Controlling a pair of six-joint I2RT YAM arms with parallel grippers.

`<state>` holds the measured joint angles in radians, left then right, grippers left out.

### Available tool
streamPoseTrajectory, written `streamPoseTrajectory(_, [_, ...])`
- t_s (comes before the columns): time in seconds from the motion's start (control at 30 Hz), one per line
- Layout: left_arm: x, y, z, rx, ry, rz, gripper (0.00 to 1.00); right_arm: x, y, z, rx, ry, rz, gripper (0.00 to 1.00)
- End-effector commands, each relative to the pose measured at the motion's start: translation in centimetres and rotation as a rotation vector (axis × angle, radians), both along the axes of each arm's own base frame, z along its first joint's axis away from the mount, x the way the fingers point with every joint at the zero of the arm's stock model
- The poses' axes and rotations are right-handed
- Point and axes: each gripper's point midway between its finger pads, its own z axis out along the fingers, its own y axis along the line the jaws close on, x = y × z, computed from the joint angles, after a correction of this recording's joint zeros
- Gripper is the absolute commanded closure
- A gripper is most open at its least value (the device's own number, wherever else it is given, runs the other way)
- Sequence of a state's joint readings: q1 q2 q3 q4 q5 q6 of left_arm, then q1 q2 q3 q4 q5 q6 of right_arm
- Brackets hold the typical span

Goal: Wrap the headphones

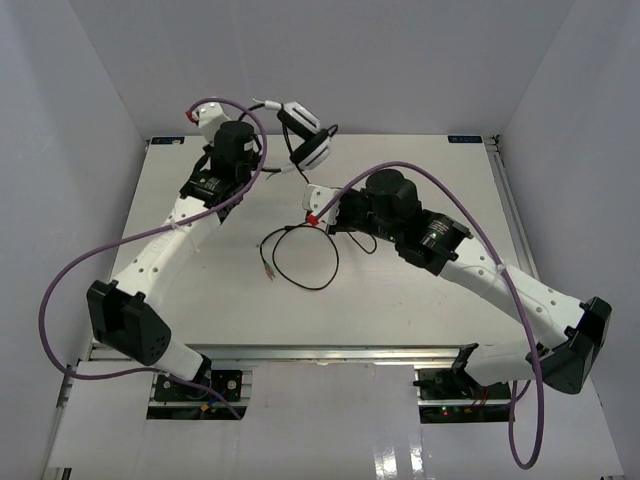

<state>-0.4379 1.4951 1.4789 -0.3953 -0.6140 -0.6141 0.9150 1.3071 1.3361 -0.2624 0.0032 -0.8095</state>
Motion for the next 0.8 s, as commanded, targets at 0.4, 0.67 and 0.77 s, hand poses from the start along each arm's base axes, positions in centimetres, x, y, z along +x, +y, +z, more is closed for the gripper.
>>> streamPoseTrajectory(0.4, [-10.9,-11.7,-2.3,0.097,-0.034,-1.005,1.0,11.9,-6.7,-0.6,-0.004,0.006,-0.208,0.82])
streamPoseTrajectory(0.67, [-15.6,-15.5,3.3,-0.122,-0.179,-1.284,1.0,6.4,-3.8,-7.4,0.212,0.531,0.194,0.8])
streamPoseTrajectory(0.77, [-14.7,-14.5,7.4,-0.194,-0.288,-1.151,1.0,3.3,-3.3,-7.7,0.314,0.672,0.344,0.79])
